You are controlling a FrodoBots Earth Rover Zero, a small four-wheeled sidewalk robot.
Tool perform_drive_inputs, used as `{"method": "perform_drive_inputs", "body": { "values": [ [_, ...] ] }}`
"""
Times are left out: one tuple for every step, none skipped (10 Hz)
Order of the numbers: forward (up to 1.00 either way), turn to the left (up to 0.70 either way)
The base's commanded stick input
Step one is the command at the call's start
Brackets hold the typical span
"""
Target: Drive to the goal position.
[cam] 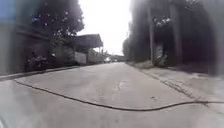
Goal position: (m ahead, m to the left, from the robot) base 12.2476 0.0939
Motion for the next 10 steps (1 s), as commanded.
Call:
{"method": "perform_drive_inputs", "body": {
  "values": [
    [0.70, 0.00],
    [0.70, 0.00],
    [0.70, 0.00],
    [0.70, 0.00],
    [0.70, 0.00],
    [0.70, 0.00],
    [0.70, 0.00],
    [0.70, 0.00],
    [0.70, 0.00],
    [0.70, 0.00]
  ]
}}
